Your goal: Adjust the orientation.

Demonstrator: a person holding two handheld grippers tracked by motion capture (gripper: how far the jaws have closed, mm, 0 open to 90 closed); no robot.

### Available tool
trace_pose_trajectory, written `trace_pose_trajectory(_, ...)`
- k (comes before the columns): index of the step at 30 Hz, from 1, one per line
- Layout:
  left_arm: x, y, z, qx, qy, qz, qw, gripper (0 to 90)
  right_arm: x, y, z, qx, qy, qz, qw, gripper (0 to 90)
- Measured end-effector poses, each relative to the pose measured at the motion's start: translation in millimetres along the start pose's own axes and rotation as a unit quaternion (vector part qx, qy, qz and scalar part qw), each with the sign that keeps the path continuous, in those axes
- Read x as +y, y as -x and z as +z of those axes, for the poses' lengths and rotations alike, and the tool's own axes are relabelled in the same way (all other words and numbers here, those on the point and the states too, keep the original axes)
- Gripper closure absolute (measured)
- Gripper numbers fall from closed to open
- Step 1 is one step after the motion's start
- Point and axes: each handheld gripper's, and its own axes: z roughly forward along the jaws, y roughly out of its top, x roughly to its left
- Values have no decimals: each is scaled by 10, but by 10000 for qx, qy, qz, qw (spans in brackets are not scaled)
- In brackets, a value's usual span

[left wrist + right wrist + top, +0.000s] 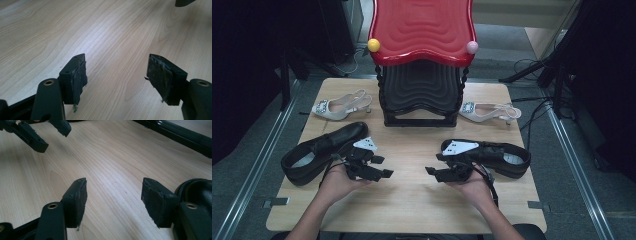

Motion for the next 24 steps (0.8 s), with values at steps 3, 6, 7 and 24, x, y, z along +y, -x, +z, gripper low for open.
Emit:
trace_pose_trajectory(3, -10, -4, -23, 46, 47, 1, 10000, 325, 19, 9, 19, 20, -61, 1, 10000, 387)
trace_pose_trajectory(6, -32, -9, -48, 87, 77, -13, 9999, 325, 34, 11, 35, 24, -84, -16, 10000, 386)
trace_pose_trajectory(7, -39, -7, -55, 106, 76, -22, 9999, 326, 44, 17, 48, 35, -98, -36, 9999, 385)
trace_pose_trajectory(24, -166, -67, -331, 504, 115, -296, 9982, 370, 127, 23, 143, 187, -148, -74, 9997, 392)
